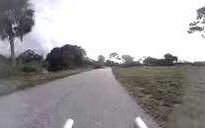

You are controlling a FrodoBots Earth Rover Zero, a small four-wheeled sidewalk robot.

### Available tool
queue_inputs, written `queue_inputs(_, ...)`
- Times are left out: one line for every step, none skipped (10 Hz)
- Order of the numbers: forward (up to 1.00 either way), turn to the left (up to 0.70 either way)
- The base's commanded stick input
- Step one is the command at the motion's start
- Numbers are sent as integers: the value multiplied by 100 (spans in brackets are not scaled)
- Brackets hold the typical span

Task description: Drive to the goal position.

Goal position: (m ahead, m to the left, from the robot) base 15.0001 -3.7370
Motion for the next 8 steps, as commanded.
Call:
queue_inputs(85, 0)
queue_inputs(85, 0)
queue_inputs(85, 0)
queue_inputs(85, 0)
queue_inputs(85, 0)
queue_inputs(85, 17)
queue_inputs(85, 34)
queue_inputs(85, 34)
